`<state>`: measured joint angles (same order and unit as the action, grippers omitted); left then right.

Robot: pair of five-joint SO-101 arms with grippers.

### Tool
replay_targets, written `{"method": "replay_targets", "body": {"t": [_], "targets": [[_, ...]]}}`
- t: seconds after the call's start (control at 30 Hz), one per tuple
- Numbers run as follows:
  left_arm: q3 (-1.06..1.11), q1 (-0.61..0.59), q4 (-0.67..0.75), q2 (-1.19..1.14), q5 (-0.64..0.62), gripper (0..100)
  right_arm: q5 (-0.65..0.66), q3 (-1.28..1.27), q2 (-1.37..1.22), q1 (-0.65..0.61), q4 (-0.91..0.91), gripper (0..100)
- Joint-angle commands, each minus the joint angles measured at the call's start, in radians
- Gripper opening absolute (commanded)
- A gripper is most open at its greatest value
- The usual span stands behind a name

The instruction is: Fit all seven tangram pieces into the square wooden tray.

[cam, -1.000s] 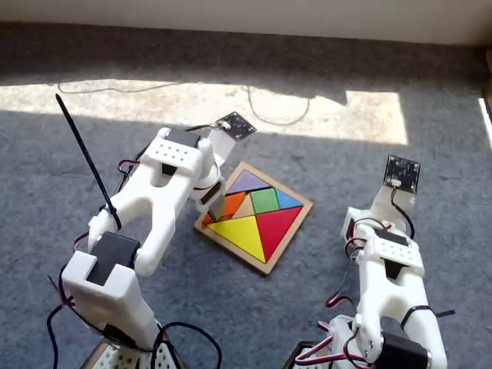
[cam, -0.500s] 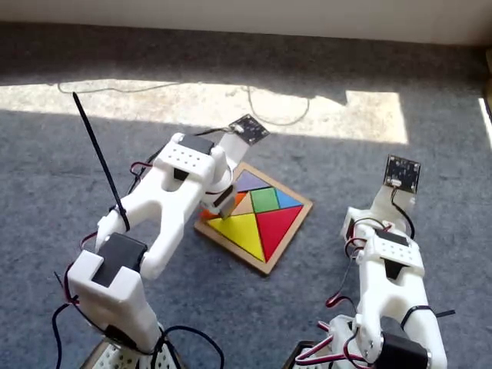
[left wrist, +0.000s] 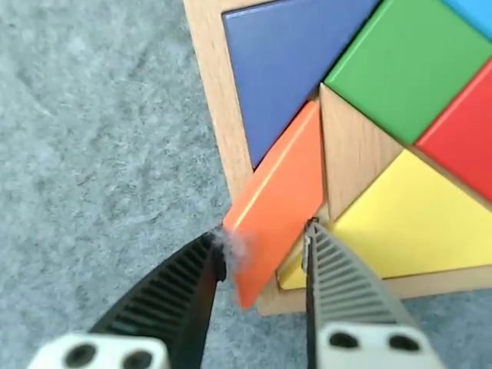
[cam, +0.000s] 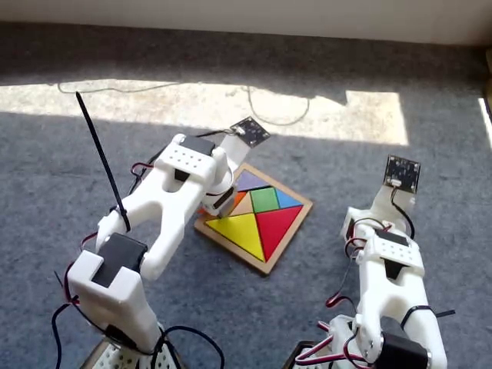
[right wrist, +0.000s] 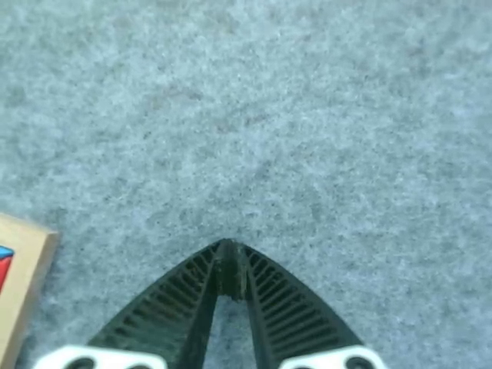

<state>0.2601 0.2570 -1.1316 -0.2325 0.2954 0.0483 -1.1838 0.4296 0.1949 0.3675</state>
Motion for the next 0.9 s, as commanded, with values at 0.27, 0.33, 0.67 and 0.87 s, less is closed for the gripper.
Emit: {"method": "replay_targets", "body": {"t": [0.27,0.33,0.67,0.87], "targets": [[0.044,0.022,-0.017,0.143,-0.005,15,0.011,0.059,-0.002,-0.008,-0.028,0.7],[0.059,0.041,-0.017,0.140,-0.003,15,0.011,0.059,-0.002,-0.008,-0.028,0.7],[0.005,0.007,-0.011,0.148,-0.012,20,0.011,0.059,-0.002,-0.008,-0.028,0.7],[0.004,-0.068,0.061,0.134,-0.068,25,0.011,0.059,-0.002,-0.008,-0.028,0.7]]}}
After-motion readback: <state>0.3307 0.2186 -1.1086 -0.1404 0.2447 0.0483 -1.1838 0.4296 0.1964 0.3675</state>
